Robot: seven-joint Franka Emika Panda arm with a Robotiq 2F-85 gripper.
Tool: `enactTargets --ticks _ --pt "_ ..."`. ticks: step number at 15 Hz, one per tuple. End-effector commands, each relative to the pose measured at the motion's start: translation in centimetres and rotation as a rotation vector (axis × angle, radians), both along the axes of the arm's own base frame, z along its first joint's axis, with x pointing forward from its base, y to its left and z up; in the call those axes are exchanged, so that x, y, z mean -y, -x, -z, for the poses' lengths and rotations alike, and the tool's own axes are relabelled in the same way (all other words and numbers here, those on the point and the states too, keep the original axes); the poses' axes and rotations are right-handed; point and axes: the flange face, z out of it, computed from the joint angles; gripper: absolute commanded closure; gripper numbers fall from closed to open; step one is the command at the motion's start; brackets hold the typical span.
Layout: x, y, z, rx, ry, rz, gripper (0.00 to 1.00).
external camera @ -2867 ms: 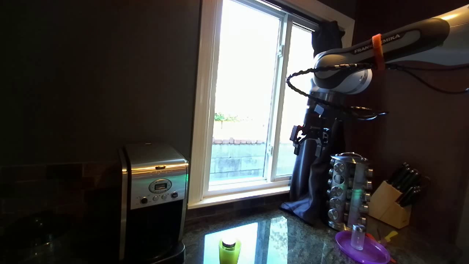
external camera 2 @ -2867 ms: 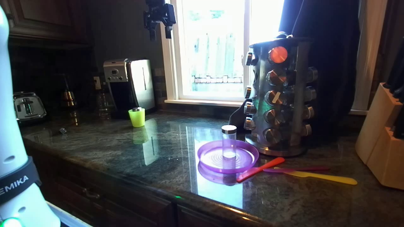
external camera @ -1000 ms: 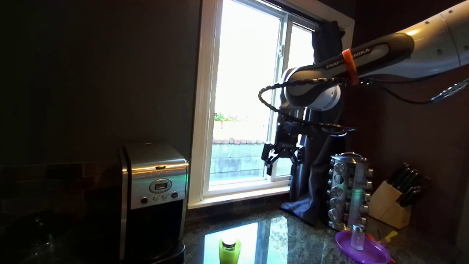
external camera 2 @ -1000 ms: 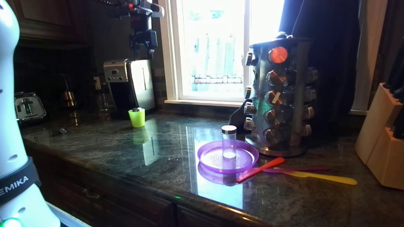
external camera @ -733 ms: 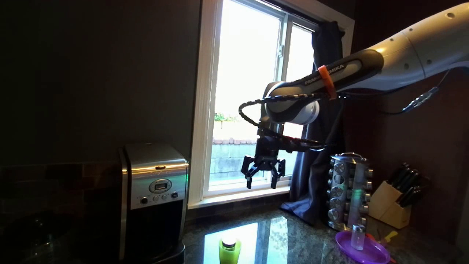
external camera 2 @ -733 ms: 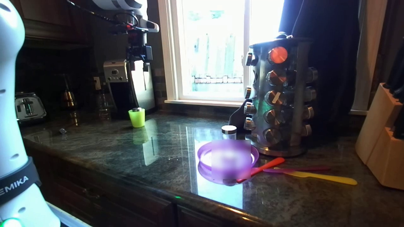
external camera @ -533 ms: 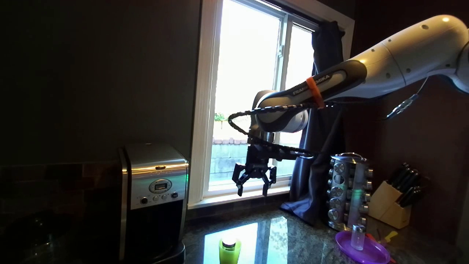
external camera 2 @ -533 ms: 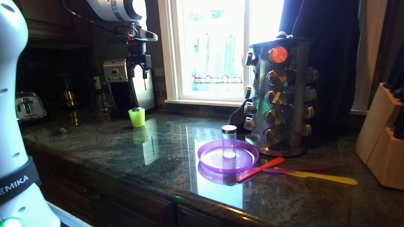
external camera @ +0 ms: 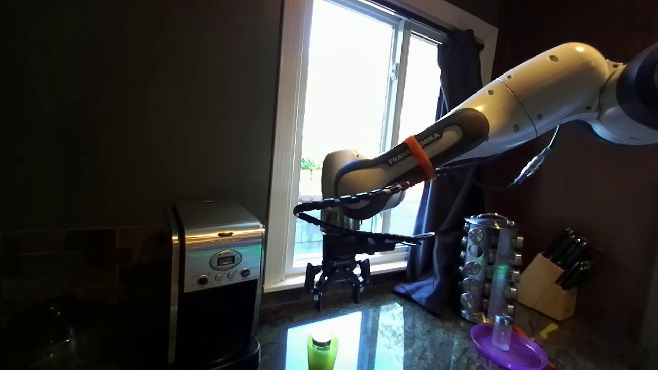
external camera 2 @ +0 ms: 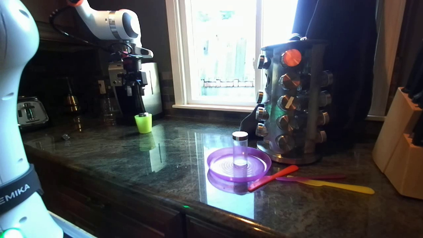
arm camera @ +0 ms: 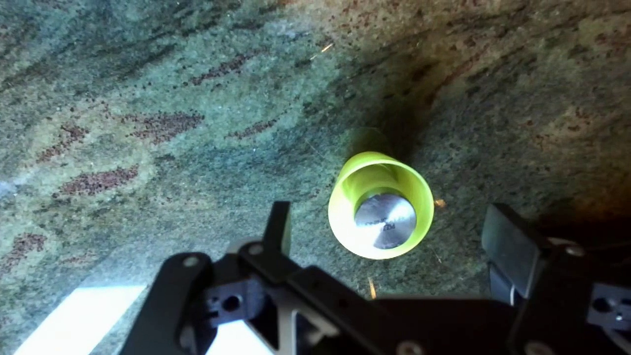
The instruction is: Take the spice bottle out of the green cup
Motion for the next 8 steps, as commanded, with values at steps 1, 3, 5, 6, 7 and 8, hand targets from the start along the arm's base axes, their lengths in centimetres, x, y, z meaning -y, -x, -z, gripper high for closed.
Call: enactTargets --ticks 1,3,5,6,7,8 --pt "0.1 -0.1 -0.2 0.001 0.000 0.002 0.00" --pt "0.6 -0.4 -0.4 0.004 0.000 0.009 0.00" --pt "0.2 -0.8 0.8 0.048 -0.016 -0.009 0.00" --pt "0.0 -1.0 1.3 0.057 -0.025 -0.018 0.00" --pt "-0.4 -1.1 1.8 0.067 -0.056 -0.030 0.00" --pt "-0.5 -1.2 2.3 0.081 -0.068 -0.041 0.00"
